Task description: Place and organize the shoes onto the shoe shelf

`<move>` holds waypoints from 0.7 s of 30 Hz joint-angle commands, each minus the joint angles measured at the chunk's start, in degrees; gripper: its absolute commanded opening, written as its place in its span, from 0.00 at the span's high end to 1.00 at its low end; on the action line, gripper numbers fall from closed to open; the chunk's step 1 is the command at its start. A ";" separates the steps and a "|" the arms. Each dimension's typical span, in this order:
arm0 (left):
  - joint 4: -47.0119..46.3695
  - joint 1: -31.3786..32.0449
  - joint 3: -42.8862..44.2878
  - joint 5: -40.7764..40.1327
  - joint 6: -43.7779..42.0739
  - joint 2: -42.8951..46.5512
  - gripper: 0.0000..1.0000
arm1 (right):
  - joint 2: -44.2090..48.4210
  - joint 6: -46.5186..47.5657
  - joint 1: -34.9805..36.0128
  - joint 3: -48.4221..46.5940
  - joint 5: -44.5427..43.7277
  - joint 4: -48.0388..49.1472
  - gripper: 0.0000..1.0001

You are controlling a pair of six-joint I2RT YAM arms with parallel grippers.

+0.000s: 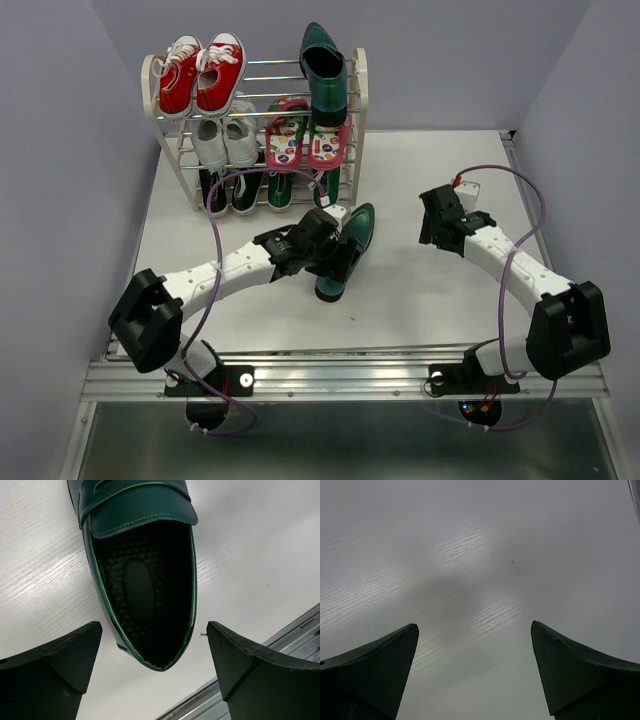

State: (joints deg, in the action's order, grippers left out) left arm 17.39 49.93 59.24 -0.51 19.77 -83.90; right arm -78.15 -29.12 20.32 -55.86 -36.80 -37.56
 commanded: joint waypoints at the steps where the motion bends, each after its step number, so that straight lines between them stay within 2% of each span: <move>1: -0.60 0.16 -2.02 2.36 -1.05 3.12 0.01 | -0.16 1.35 -0.28 -2.94 0.76 0.65 0.00; 8: 1.16 0.08 -3.61 -0.87 -0.43 1.72 0.01 | -0.78 1.70 -0.28 -2.94 1.46 1.09 0.00; 14: -1.56 0.25 -3.26 -0.89 0.62 -0.39 0.02 | -1.13 1.97 -0.28 -3.12 1.38 1.17 0.00; 16: -2.27 0.34 -2.38 -0.45 0.80 -1.09 0.12 | -1.48 2.05 -0.28 -3.03 1.29 1.09 0.00; 17: -2.44 0.52 -2.12 -0.80 0.88 -1.35 0.23 | -1.57 2.05 -0.28 -2.94 1.29 1.17 0.00; 20: -2.36 0.95 -1.41 -1.59 0.80 -2.23 0.41 | -1.92 2.14 -0.28 -2.94 1.38 1.18 0.00; 21: -2.18 1.04 -1.32 -2.12 1.14 -2.41 0.66 | -1.92 2.23 -0.28 -2.94 1.46 1.17 0.00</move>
State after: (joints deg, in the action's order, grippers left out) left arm 16.23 50.57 56.23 -0.80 21.06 -85.34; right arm -79.99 -27.77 20.32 -56.53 -35.31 -37.30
